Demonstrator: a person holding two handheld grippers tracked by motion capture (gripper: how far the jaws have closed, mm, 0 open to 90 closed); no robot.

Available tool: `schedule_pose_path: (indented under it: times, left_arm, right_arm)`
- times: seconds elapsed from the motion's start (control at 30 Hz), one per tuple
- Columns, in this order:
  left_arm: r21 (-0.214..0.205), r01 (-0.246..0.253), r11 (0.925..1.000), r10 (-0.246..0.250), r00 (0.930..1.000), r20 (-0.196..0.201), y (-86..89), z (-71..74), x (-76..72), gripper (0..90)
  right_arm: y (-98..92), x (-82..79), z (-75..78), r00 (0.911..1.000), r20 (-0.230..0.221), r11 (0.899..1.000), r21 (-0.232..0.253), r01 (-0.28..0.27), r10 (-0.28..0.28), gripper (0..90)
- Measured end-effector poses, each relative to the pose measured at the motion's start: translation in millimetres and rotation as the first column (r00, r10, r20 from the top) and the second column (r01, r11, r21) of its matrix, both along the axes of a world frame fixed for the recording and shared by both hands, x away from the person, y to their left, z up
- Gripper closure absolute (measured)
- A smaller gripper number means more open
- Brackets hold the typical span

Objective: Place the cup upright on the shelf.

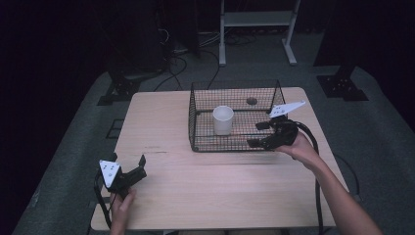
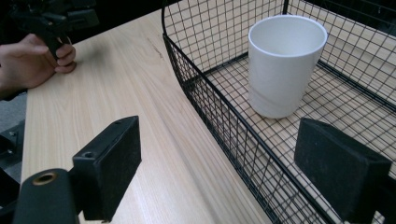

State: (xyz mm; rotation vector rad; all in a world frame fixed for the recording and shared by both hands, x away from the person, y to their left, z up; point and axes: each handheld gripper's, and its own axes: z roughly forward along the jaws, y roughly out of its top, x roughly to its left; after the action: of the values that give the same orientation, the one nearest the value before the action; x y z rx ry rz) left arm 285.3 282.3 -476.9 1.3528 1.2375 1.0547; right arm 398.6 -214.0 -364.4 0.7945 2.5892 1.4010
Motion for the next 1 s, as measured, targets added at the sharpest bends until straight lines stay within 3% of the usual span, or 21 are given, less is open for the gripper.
schedule_pose_path:
  times: [0.57, 1.0]
  left_arm:
    - [0.003, 0.0, 1.0, 0.0, 1.0, -0.001, -0.2, 0.1, -0.2, 0.0]
    - [0.008, 0.001, 1.0, -0.001, 1.0, 0.0, -0.5, 0.1, -0.5, 0.0]
  right_arm:
    - [-21.7, -20.0, -14.5, 0.9997, 0.003, 1.0, 0.007, 0.024, -0.024, 14.1]
    - [-38.0, -41.5, -27.1, 0.9987, 0.007, 0.998, 0.046, 0.051, -0.052, 14.7]
